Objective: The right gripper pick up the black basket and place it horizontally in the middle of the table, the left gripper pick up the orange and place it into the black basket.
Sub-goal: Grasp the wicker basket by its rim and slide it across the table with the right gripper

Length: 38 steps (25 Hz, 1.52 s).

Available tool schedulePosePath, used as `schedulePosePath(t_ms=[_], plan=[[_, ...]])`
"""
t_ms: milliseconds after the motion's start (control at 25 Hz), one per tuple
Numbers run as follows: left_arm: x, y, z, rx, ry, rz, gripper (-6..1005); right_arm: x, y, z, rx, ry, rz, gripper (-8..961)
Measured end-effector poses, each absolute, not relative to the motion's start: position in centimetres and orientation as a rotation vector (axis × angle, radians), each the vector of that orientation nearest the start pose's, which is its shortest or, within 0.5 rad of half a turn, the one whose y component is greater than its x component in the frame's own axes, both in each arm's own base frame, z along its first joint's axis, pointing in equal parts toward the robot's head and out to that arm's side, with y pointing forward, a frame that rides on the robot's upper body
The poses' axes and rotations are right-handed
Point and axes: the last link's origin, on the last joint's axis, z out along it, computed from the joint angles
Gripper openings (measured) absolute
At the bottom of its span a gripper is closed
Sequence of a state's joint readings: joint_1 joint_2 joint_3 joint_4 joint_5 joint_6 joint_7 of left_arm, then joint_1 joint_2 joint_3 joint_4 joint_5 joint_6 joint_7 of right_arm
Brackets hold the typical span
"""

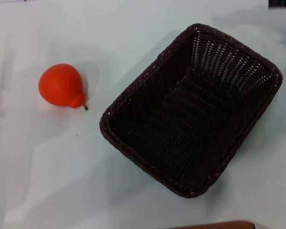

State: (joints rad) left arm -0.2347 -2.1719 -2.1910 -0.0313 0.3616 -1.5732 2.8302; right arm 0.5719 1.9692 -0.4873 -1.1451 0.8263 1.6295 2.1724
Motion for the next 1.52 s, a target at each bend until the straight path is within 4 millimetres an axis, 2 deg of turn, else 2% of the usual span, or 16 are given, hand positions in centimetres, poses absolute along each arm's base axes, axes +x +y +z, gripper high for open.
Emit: schedulePosePath(t_ms=[160,320,560,840,1080,1280,1520], plan=[[-36.2,23.6,1.2,-1.287,-0.564,-0.841,901,25.5,36.7,14.6,1.53,2.788,0.749,945],[-36.2,23.6,1.1,-1.287,-0.567,-0.839,901,24.9,37.1,13.1,1.49,2.758,0.665,944],[-36.2,23.5,1.1,-1.286,-0.561,-0.845,901,26.0,38.5,9.5,1.521,2.725,0.583,943],[-36.1,23.0,1.2,-1.28,-0.555,-0.851,901,26.6,38.9,7.1,1.512,2.724,0.55,942],[-36.1,22.9,1.2,-1.275,-0.553,-0.852,901,26.6,39.0,6.2,1.493,2.731,0.511,781],[-36.1,22.8,0.9,-1.29,-0.561,-0.852,900,26.8,38.8,6.2,1.501,2.733,0.514,527],[-36.3,22.6,1.1,-1.292,-0.548,-0.839,900,27.0,38.6,6.0,1.562,2.712,0.512,391]])
